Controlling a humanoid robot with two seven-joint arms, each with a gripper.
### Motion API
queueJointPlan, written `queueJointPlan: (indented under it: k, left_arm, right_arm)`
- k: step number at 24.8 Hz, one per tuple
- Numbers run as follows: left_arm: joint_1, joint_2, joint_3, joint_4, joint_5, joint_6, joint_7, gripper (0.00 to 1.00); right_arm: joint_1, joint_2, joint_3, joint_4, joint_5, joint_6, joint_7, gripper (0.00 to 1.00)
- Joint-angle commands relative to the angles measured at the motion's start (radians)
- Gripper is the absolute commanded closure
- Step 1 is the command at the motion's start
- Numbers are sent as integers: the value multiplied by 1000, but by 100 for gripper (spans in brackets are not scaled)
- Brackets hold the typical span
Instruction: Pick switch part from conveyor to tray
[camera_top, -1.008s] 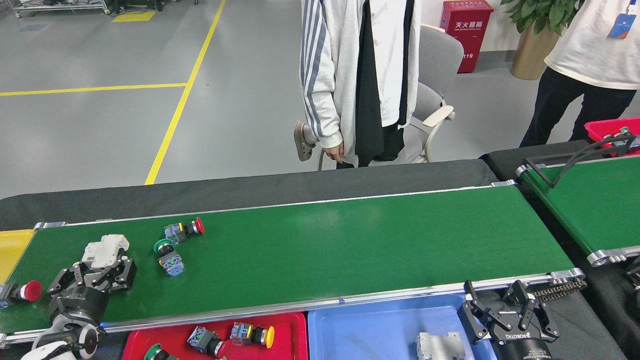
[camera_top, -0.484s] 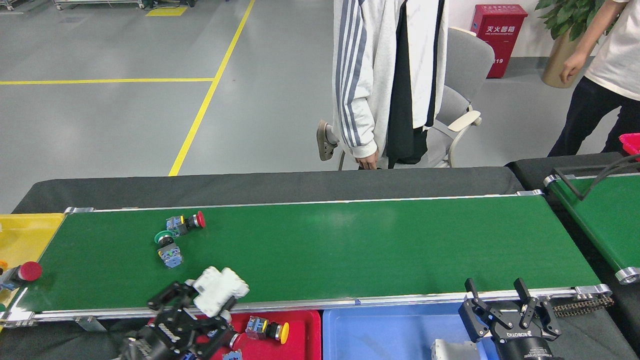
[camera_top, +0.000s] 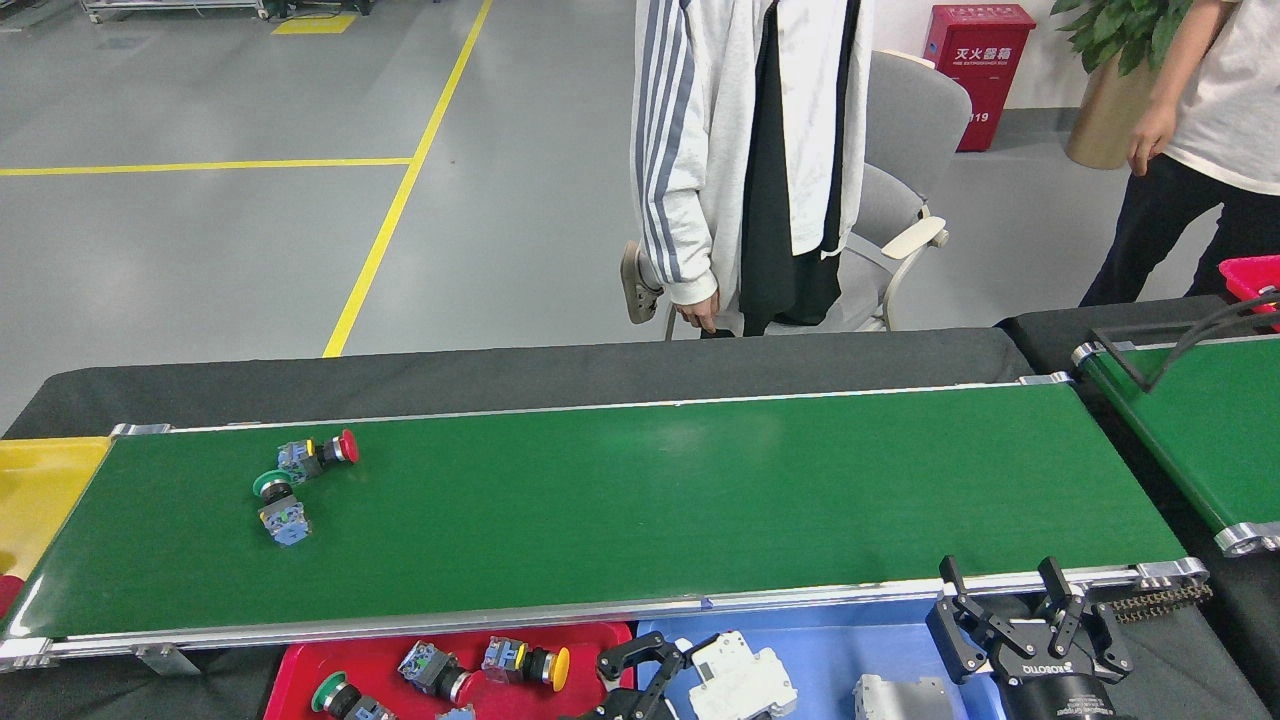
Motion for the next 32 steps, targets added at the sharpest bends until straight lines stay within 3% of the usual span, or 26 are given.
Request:
queueJointPlan:
  k: [1,5,7,14,16,21,24,32]
  left_arm:
    - [-3,2,-10,-9,10,88,2,0]
    - [-3,2,22,-46,33,102,9,0]
    - [16,2,108,-120,73,103,11,0]
    - [31,8,706,-130,126,115,9,0]
    - [31,29,806,-83,128,115,11,0]
    - [2,98,898,22,132,120,9,0]
    - [-76,127,895,87,128,122,9,0]
    - [-322,268,888,446,128,163,8,0]
  right_arm:
    - [-3,-9,-6,-19,-2,0,-3,0]
    - [-3,-9,-17,-24,-2,5,-2,0]
    - [-3,-9,-41,-24,-2,3,-2,0]
    - [28,-5,-67,-36,-2,0,-3,0]
    - [54,-2,-67,-42,-2,0,-3,0]
    - [55,4,-67,-48,-2,0,-3,0]
    - [67,7,-69,-48,-2,3,-3,0]
    - [80,8,-67,-48,-2,2,-3,0]
